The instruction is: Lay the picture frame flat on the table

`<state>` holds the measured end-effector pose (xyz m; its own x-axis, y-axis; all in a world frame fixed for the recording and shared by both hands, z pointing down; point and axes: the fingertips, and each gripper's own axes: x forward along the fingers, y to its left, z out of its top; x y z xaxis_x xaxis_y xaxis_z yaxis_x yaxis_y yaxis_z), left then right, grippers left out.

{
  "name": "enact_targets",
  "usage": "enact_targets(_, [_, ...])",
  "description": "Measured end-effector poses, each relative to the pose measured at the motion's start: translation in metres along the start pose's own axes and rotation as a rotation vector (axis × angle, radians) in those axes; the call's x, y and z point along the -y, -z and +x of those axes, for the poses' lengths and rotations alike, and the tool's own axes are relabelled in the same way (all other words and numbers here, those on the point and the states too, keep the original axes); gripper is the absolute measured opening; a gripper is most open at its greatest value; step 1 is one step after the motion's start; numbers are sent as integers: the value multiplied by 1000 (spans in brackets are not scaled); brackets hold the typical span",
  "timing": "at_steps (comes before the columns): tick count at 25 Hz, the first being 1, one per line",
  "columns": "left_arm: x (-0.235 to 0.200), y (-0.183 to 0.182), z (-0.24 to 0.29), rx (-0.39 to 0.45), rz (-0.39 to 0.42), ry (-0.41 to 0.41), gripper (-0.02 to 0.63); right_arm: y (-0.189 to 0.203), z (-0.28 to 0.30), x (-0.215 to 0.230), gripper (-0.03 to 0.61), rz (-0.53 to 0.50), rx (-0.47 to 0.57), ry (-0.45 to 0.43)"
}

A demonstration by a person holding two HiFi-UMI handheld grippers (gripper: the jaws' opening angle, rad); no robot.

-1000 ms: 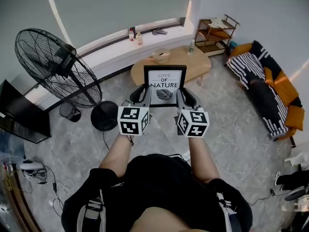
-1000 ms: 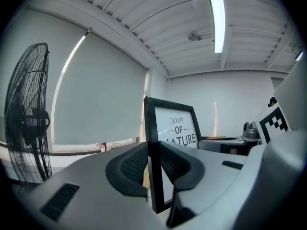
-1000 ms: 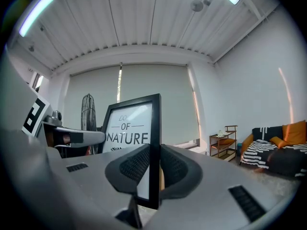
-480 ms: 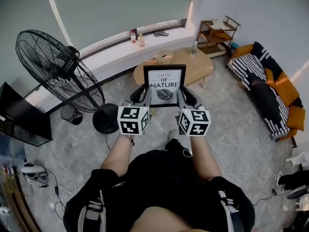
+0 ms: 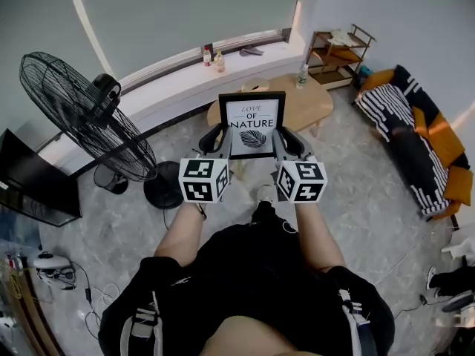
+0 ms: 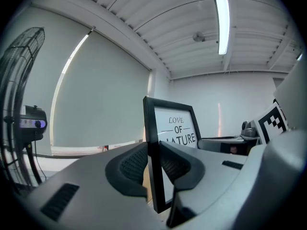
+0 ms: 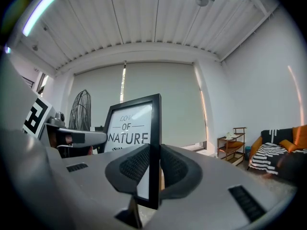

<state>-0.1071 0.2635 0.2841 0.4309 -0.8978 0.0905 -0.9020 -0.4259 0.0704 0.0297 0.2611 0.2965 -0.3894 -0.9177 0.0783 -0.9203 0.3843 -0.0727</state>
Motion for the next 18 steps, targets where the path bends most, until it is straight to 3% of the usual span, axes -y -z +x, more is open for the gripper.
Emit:
enact_targets(7, [-15, -1, 89, -11, 6, -17, 89, -1, 72, 57, 84, 11, -4, -12])
enact_targets(18, [-68, -13, 321, -87, -19, -62, 91, -12, 273, 198, 84, 62, -70, -47])
